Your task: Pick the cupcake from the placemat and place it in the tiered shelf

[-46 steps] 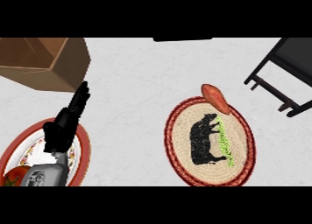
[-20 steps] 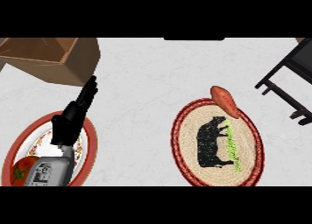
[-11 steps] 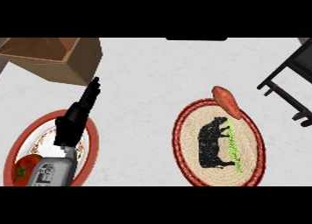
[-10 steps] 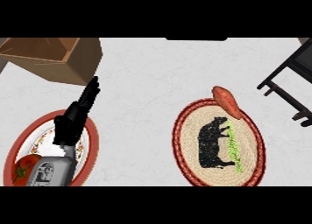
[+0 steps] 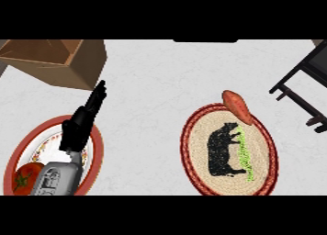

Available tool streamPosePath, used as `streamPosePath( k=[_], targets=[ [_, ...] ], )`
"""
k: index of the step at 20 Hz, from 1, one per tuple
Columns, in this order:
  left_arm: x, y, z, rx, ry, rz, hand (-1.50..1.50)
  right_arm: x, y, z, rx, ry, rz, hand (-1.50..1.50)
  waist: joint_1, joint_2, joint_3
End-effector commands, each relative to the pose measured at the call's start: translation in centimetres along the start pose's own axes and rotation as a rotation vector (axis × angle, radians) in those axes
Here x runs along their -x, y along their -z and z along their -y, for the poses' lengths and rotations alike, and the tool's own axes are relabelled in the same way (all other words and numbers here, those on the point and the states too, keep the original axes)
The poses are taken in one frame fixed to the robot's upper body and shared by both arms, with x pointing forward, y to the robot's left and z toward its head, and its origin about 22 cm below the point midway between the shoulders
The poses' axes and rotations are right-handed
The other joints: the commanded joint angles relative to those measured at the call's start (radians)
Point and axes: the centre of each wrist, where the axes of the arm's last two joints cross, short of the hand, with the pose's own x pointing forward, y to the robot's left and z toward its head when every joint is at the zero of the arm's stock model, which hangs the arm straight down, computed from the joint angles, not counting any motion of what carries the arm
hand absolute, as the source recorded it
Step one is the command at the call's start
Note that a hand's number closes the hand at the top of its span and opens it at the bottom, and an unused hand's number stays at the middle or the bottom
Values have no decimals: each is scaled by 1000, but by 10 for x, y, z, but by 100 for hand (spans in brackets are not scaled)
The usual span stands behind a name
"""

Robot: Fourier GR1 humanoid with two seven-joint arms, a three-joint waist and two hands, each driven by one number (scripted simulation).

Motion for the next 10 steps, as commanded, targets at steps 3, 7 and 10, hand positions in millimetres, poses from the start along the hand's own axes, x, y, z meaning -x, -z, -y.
streamPosePath(
  k=[3, 7, 10],
  targets=[
    [-1, 9, 8, 12, 21, 10, 0, -1, 30, -45, 31, -76, 138, 150, 11, 4, 0],
    [-12, -6, 7, 5, 0, 12, 0, 14, 40, -77, 46, -32, 102, 150, 3, -1, 0],
    [1, -1, 6, 10, -9, -5, 0, 31, 40, -91, 83, 273, 32, 150, 10, -1, 0]
  ],
)
